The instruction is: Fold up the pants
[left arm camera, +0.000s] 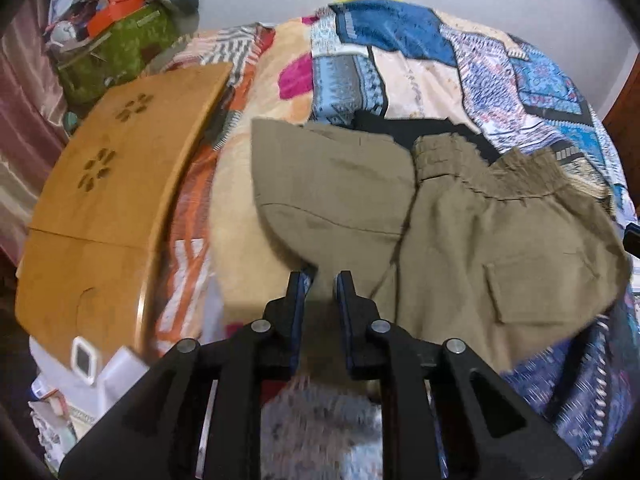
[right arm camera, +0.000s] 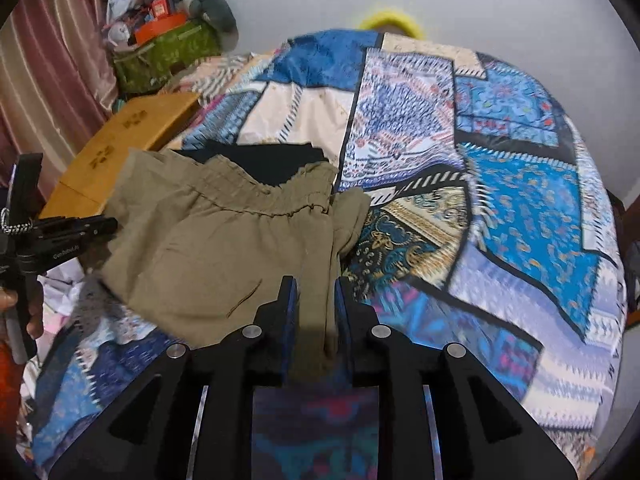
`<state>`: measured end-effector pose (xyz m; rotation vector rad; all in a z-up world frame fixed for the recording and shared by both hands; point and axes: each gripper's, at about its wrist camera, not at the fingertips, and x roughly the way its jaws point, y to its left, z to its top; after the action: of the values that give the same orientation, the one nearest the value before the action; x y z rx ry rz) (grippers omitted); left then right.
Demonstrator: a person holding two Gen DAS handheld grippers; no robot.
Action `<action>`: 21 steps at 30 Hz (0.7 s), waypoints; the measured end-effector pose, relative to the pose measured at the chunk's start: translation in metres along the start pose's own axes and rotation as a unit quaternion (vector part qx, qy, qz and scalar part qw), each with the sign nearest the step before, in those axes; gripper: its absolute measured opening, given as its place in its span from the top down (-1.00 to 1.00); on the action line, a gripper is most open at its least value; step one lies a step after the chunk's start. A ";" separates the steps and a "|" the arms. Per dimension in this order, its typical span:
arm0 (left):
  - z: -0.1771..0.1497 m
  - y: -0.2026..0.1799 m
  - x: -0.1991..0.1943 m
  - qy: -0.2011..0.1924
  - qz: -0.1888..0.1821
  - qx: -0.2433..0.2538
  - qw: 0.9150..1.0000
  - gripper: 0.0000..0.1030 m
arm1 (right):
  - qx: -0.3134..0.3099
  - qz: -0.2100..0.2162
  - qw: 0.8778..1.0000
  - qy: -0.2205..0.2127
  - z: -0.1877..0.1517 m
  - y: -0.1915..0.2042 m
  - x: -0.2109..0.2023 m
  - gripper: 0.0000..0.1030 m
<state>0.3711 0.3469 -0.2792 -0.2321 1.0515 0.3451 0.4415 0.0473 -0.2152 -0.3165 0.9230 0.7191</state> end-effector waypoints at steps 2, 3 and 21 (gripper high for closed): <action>-0.004 -0.002 -0.027 -0.016 0.002 0.004 1.000 0.68 | -0.002 0.006 1.000 -0.015 -0.004 0.003 -0.021 0.66; -0.007 -0.004 -0.044 -0.028 -0.001 0.007 1.000 0.68 | -0.006 0.006 1.000 -0.026 -0.007 0.007 -0.035 0.66; -0.096 -0.050 -0.351 -0.284 -0.064 0.055 0.955 0.64 | -0.035 0.039 0.954 -0.294 -0.068 0.084 -0.290 0.66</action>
<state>0.1549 0.2088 -0.0161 -0.0891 0.4823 0.2136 0.2273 -0.0523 -0.0144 -0.1121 0.3460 0.8576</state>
